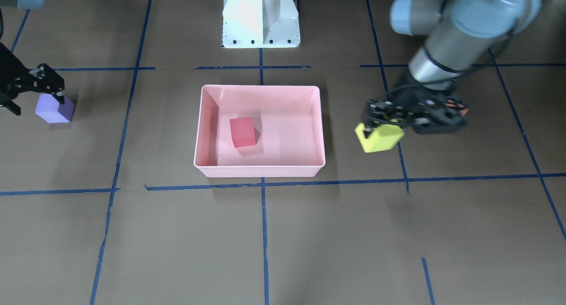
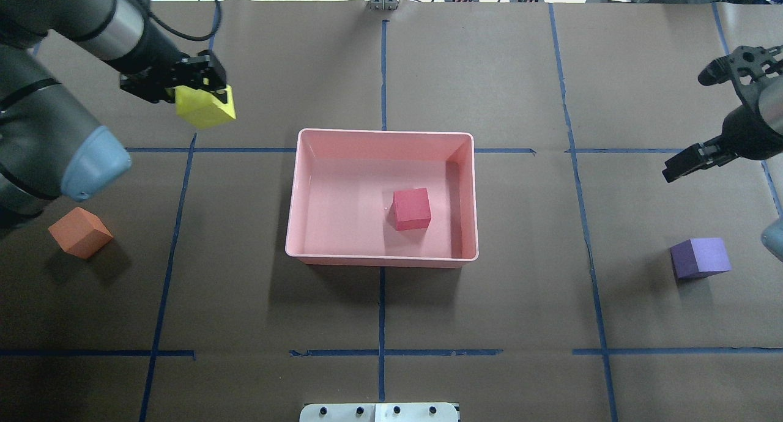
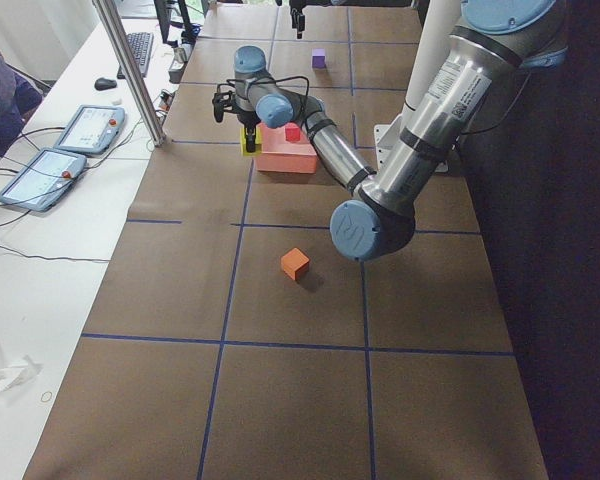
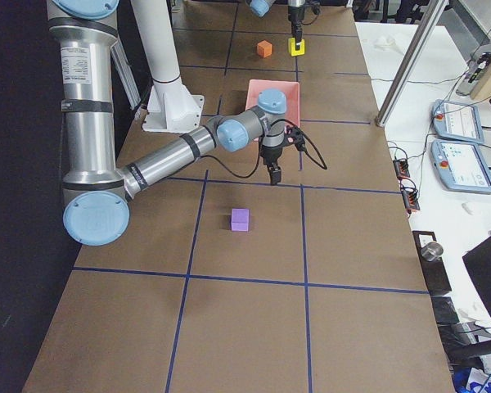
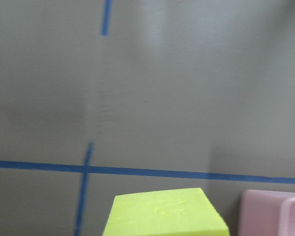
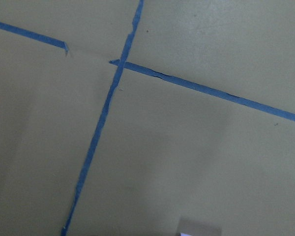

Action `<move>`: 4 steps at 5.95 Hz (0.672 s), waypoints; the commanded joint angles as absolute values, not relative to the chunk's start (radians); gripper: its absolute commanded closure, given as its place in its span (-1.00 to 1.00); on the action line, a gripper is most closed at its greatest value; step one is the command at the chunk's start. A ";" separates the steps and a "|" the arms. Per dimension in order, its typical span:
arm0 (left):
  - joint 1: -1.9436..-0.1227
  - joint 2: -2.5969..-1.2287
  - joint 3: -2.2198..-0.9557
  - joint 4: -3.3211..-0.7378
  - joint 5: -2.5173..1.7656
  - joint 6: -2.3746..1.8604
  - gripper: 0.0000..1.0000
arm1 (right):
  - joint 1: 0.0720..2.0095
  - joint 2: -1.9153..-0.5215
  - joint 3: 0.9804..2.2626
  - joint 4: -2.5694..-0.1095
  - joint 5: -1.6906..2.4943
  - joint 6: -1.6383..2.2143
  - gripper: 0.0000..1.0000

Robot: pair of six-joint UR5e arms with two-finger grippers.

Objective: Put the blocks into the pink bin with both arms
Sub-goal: 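Drop the yellow cube in the bin with the left gripper while the right reaches out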

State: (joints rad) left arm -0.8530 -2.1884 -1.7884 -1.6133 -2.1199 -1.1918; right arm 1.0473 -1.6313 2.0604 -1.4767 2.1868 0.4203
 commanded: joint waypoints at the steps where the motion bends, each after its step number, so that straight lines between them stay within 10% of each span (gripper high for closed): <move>1: -0.663 -2.323 -1.732 -1.583 -1.944 -1.325 0.21 | 1.048 -1.802 2.057 -1.282 2.186 0.434 -1.00; 2: -0.634 -2.335 -1.726 -1.583 -1.918 -1.339 -0.99 | 1.046 -1.857 2.042 -1.226 2.181 0.472 -1.00; 4: -0.626 -2.335 -1.727 -1.585 -1.894 -1.339 -1.00 | 1.020 -1.876 1.923 -0.944 2.183 0.694 -1.00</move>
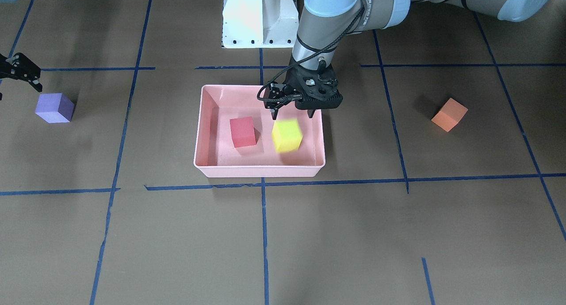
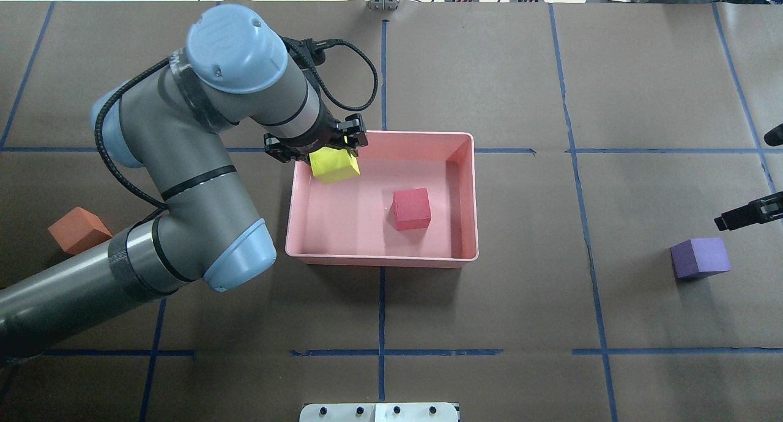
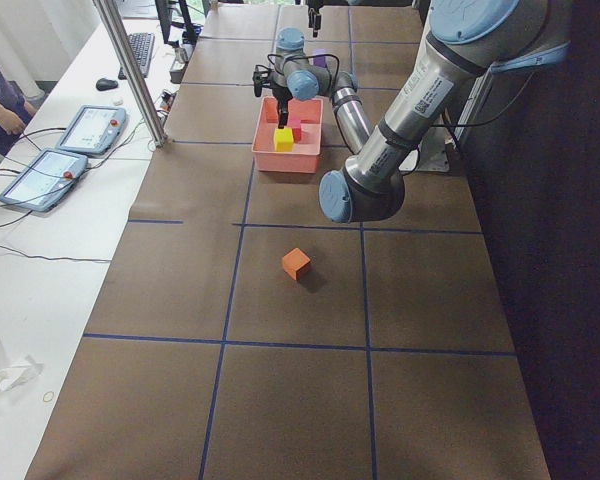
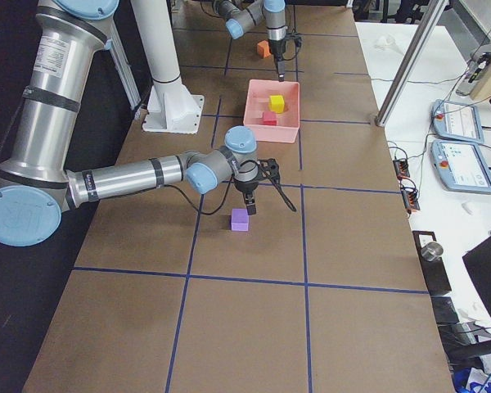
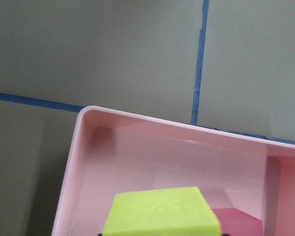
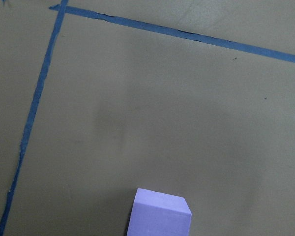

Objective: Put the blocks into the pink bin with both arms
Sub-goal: 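Drop the yellow cube in the bin with the left gripper while the right reaches out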

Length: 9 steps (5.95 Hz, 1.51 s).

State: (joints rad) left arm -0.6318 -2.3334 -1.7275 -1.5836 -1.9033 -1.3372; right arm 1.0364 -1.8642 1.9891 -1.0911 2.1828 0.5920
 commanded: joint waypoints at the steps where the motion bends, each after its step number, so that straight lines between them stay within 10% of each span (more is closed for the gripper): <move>1: -0.626 -2.333 -1.733 -1.583 -1.894 -1.339 -1.00 | 0.962 -1.873 1.892 -0.886 2.156 0.777 -1.00; 7: -0.624 -2.327 -1.735 -1.585 -1.891 -1.338 -1.00 | 0.796 -1.865 1.784 -0.888 2.048 0.841 -0.93; 8: -0.626 -2.326 -1.733 -1.588 -1.894 -1.330 -1.00 | 0.796 -1.864 1.784 -0.888 2.051 0.844 -0.07; 9: -0.626 -2.324 -1.733 -1.588 -1.894 -1.330 -1.00 | 0.796 -1.841 1.786 -0.896 2.059 0.845 0.10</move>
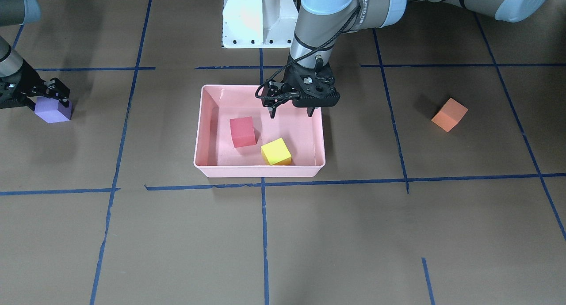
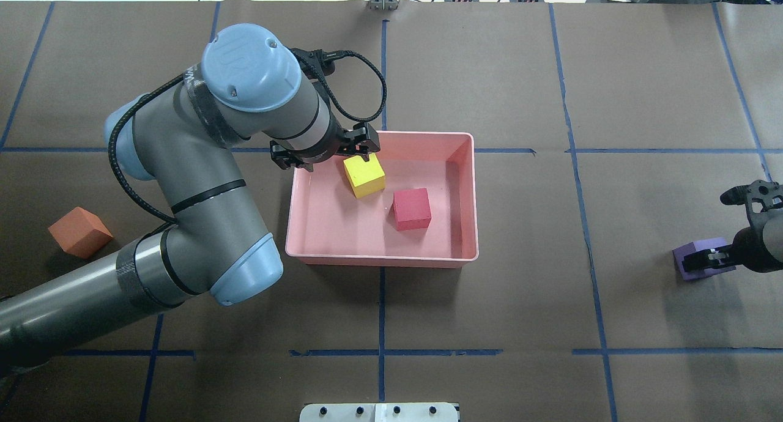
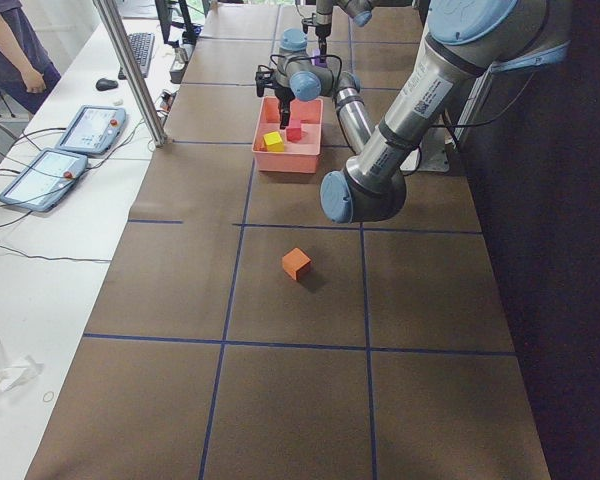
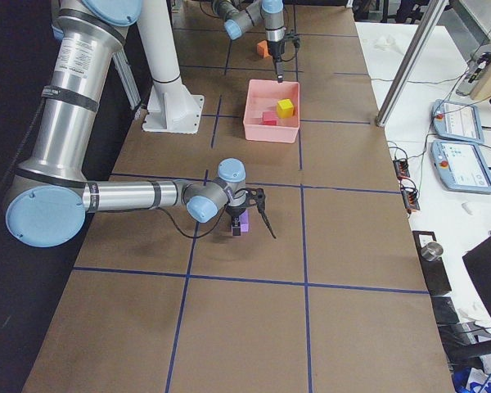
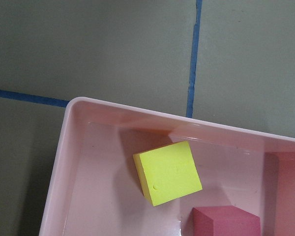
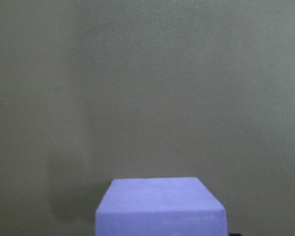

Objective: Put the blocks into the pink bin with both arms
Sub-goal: 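Carry the purple cube over the bin with the right gripper while the left withdraws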

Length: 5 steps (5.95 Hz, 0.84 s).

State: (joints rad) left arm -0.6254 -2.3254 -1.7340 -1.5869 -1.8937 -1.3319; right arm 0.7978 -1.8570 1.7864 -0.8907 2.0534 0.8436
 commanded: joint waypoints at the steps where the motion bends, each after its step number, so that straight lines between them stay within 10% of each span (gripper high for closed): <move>1: -0.626 -2.307 -1.750 -1.585 -1.901 -1.325 -1.00 | 0.796 -1.820 1.816 -0.897 2.069 0.851 0.31; 5: -0.766 -2.107 -1.835 -1.578 -2.056 -0.873 -1.00 | 0.796 -1.330 1.893 -1.391 2.083 0.998 0.30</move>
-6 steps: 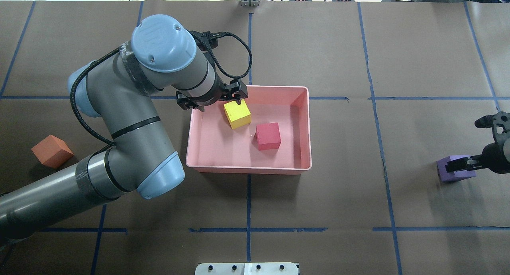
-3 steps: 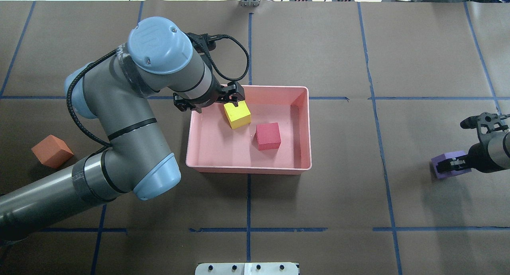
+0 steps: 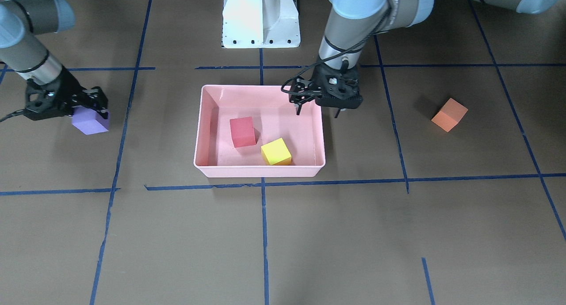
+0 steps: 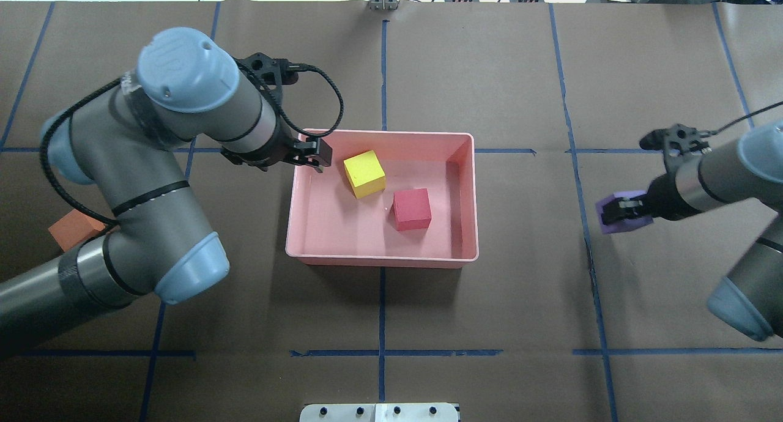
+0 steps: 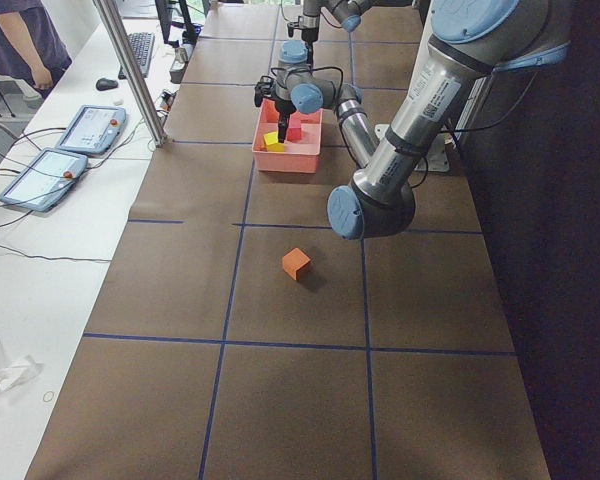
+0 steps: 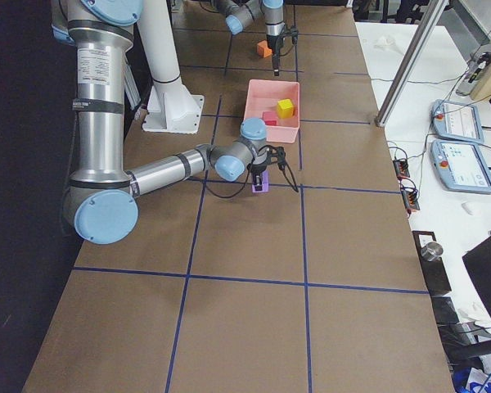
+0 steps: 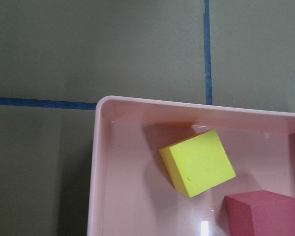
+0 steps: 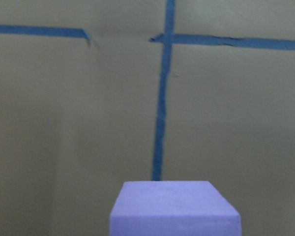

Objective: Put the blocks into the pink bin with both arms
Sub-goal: 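Carry the purple cube over the bin with the right gripper while the left withdraws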

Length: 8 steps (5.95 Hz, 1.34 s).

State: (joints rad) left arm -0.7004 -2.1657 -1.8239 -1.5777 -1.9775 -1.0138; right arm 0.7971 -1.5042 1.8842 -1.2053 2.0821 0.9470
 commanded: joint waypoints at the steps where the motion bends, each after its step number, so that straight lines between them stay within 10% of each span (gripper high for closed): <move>1: -0.819 -2.038 -1.850 -1.586 -2.089 -0.703 -1.00 | 0.789 -1.154 1.894 -1.592 2.082 1.053 0.30; 5: -0.999 -1.675 -1.867 -1.764 -2.178 -0.313 -1.00 | 0.556 -0.794 1.811 -1.729 1.955 1.469 0.30; 7: -0.999 -1.562 -1.848 -1.960 -2.178 -0.321 -1.00 | 0.461 -0.689 1.675 -1.729 1.849 1.535 -0.99; 8: -0.991 -1.533 -1.845 -1.960 -2.169 -0.328 -1.00 | 0.443 -0.695 1.675 -1.729 1.839 1.534 -1.00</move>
